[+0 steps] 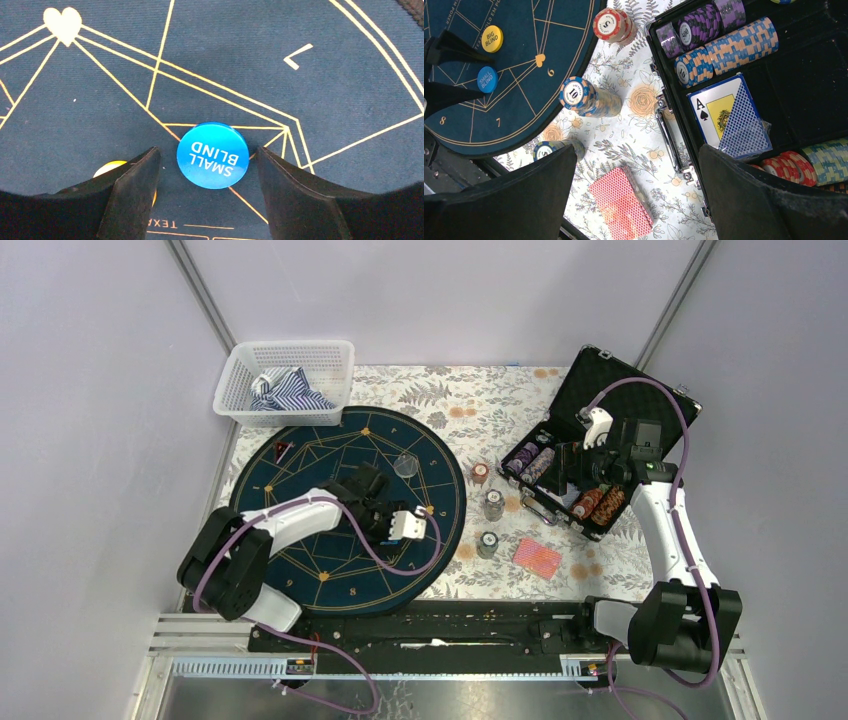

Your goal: Distribute texas hold em gaming equipment

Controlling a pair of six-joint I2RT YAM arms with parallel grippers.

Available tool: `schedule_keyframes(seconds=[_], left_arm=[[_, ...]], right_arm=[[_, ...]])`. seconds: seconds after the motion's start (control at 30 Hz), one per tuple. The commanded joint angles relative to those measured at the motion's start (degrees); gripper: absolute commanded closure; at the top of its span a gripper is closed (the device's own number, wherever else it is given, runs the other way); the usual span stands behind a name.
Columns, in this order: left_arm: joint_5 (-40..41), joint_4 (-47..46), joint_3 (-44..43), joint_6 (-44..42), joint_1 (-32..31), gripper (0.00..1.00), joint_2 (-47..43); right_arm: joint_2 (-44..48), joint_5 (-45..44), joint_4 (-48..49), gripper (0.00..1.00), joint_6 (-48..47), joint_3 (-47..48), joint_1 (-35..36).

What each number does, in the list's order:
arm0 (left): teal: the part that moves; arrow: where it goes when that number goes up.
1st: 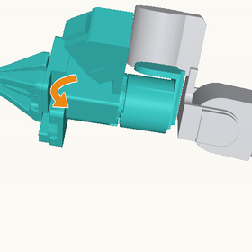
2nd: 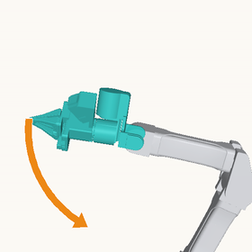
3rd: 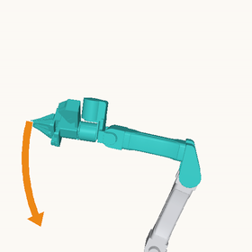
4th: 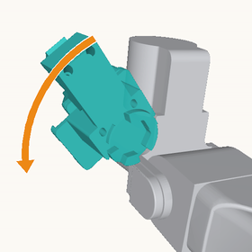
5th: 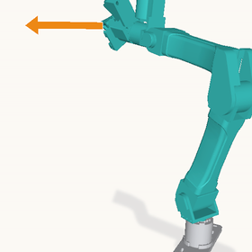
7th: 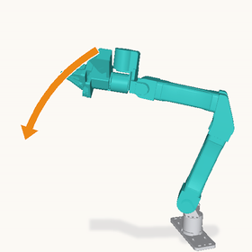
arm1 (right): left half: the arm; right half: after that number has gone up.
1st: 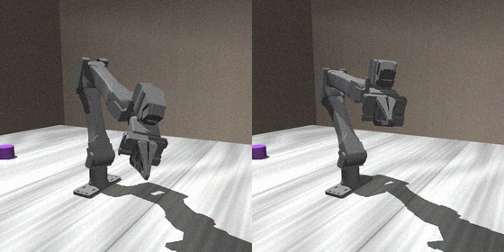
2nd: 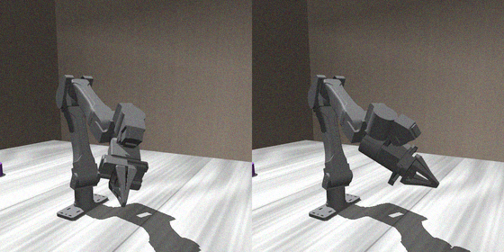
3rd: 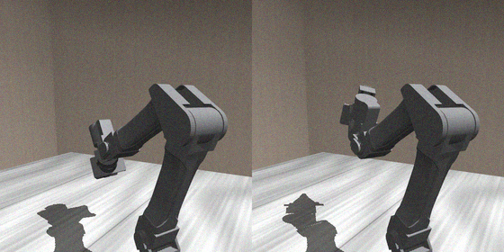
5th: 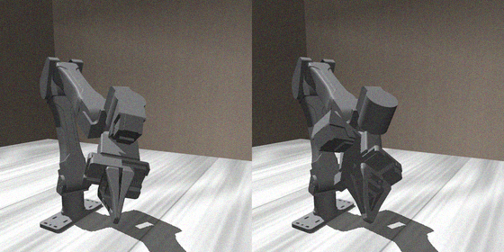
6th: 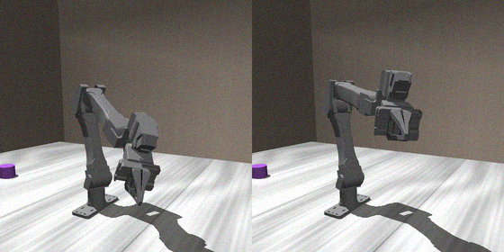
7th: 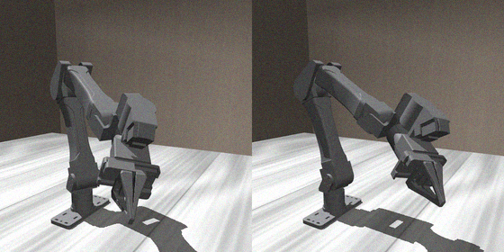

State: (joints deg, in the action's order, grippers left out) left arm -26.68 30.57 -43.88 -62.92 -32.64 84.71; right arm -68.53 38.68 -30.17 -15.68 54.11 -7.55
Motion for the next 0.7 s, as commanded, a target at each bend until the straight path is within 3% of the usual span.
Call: schedule_keyframes(seconds=[0.0,0.07,0.1,0.33,0.67], left_arm=[[-0.1,1.6,-0.4,2.0,-0.1,0.18,-0.4],[-0.4,3.3,-2.4,3.2,0.0,0.03,-0.5],[-0.8,4.3,-3.8,3.9,0.2,0.02,-0.6],[-9.5,5.1,-15.7,14.7,10.6,0.05,1.7],[1.7,-3.5,-15.2,25.2,12.2,0.11,8.7]], right_arm=[[-0.2,1.3,0.0,0.0,-0.8,-0.1,0.1],[-0.2,1.2,0.1,0.0,-0.8,-0.1,0.1],[-0.1,1.2,0.1,0.0,-0.8,-0.1,0.1],[-0.4,1.5,0.1,0.0,-0.9,-0.1,0.1],[-1.1,1.5,0.1,0.0,-1.1,0.0,0.1]])
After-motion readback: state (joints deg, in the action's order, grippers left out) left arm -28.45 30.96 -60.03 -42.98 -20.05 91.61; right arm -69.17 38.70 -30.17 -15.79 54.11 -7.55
